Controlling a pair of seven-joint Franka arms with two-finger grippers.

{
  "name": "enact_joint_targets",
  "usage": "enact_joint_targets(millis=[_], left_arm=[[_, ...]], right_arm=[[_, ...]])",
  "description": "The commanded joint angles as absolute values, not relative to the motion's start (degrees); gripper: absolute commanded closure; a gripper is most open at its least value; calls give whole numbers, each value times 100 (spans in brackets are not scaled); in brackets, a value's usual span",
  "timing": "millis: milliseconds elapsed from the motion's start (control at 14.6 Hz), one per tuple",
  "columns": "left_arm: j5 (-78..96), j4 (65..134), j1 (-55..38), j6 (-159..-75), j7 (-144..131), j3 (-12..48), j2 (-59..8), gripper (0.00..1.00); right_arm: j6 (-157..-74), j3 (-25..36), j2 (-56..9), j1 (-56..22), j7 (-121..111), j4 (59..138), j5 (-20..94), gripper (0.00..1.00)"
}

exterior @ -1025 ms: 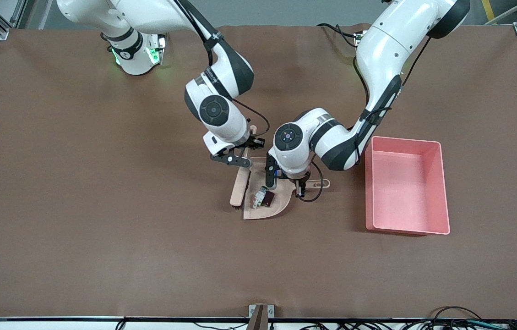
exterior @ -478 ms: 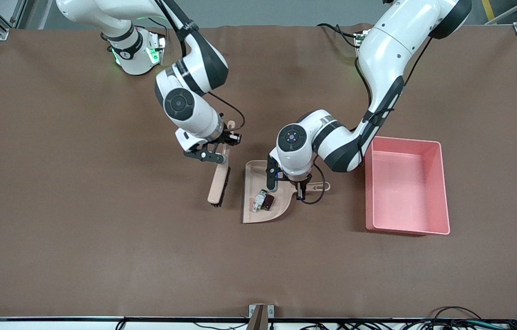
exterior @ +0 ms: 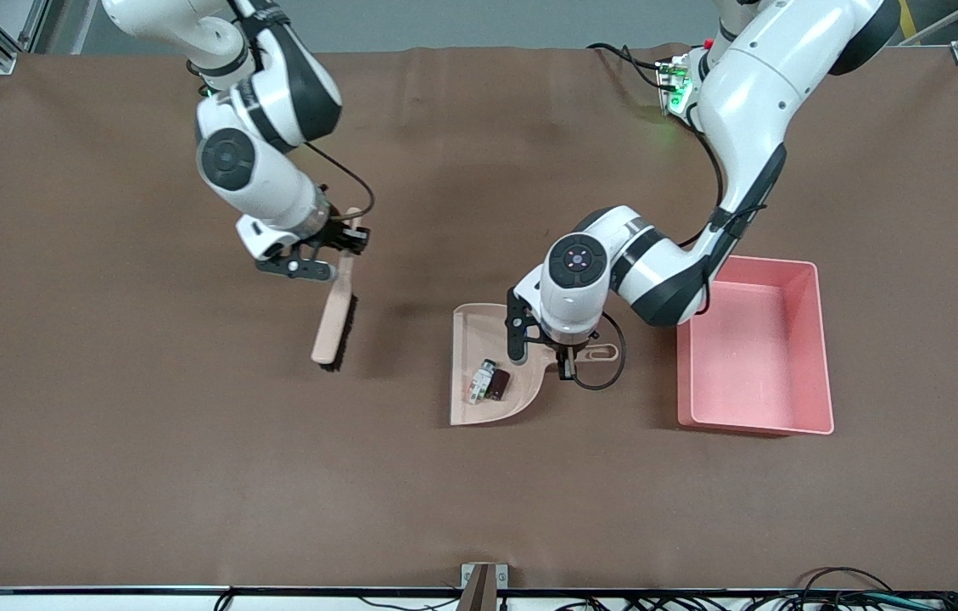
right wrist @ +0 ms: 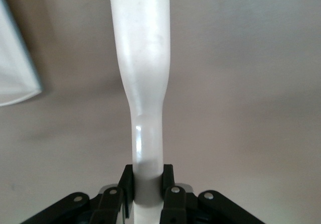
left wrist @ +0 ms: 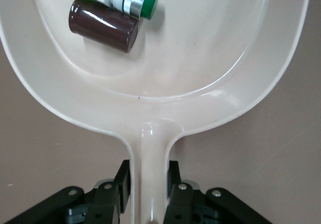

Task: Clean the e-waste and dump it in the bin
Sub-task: 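Lift the dustpan with the left gripper while the right gripper returns the brush, then tilt the dustpan over the pink bin with the left gripper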

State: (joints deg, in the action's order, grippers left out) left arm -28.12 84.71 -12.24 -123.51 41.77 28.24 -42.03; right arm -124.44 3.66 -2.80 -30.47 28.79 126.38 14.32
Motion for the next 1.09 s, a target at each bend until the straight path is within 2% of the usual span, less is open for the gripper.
enact_joint_targets(millis=[0, 342, 752, 1025], left_arm=[[-2874, 8525, -959, -12287, 4367, 3050, -3824, 74], [-2716, 8569, -11, -12261, 4412, 3742, -3437, 74], [-2716, 8710, 2124, -11304, 4535, 5412, -3270, 74], [-2725, 8736, 3109, -10952, 5157, 5879, -3261, 74]], right_arm=[[-12524, 281, 307, -2585, 2305, 13305, 1345, 100], [-12568, 281, 931, -1795, 1776, 14140, 1020, 100], [-12507, 281, 1352, -1240, 1749, 14747, 748, 100], [-12542, 264, 1836, -801, 1653, 15309, 133, 100]])
